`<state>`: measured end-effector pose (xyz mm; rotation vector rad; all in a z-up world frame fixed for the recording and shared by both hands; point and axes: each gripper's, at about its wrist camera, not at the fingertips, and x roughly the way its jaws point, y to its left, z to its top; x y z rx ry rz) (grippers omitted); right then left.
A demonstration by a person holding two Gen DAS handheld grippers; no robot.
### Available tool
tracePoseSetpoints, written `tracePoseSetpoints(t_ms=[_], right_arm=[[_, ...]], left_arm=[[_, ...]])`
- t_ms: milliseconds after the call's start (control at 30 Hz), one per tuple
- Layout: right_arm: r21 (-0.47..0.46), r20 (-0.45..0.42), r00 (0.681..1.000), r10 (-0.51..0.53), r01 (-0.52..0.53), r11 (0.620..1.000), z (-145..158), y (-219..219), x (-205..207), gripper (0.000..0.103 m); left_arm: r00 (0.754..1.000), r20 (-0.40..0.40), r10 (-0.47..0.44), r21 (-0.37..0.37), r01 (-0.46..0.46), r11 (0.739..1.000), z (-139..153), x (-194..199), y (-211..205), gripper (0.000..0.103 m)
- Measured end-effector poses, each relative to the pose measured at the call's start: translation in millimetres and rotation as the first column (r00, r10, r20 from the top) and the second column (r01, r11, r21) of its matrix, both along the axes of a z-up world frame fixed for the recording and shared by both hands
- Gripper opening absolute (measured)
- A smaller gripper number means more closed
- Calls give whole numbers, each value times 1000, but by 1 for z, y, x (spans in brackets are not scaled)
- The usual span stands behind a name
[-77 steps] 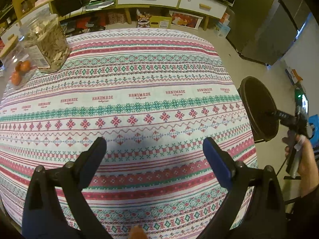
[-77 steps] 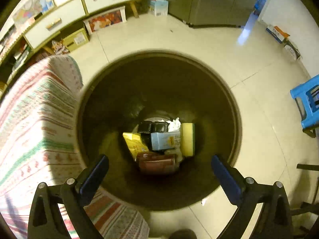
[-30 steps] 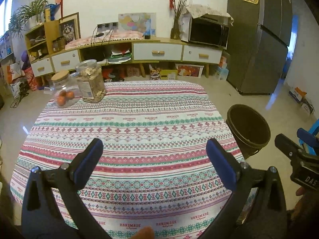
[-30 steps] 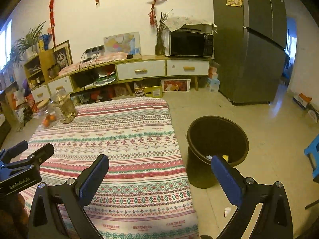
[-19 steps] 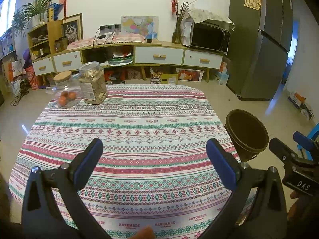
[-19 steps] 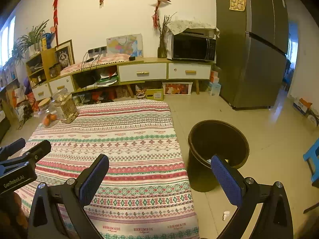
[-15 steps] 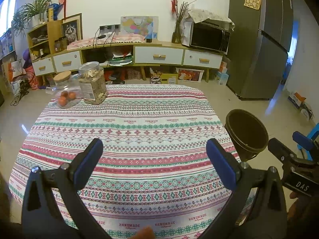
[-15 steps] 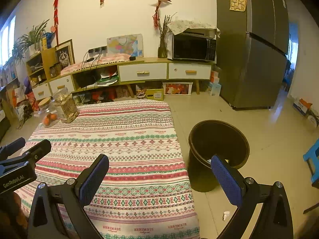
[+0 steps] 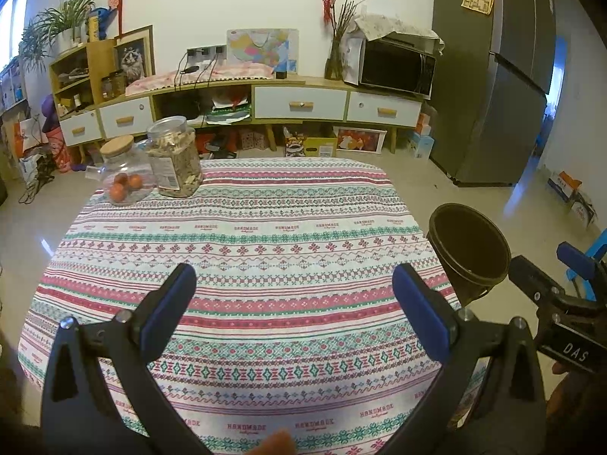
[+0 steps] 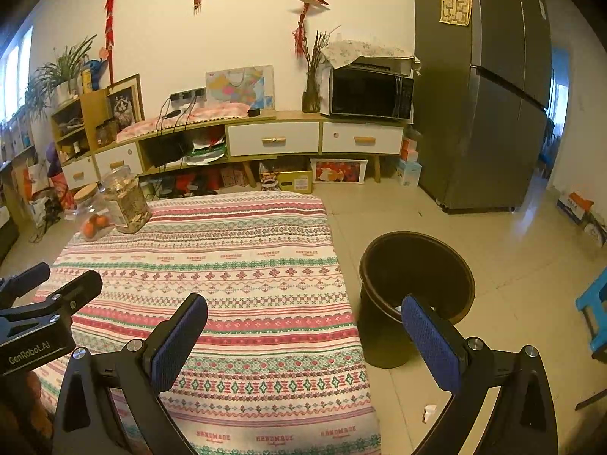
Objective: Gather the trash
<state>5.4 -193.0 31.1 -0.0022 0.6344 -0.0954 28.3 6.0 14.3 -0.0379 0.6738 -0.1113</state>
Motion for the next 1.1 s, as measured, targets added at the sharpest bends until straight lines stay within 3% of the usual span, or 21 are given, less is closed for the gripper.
tracePoseSetpoints(t_ms=[1100], right_arm=[[-7,40,999,9,-9,1000,5,0,-3,103]], left_arm=[[1000,-7,-23,20,23,1000,-2,0,-4,103]])
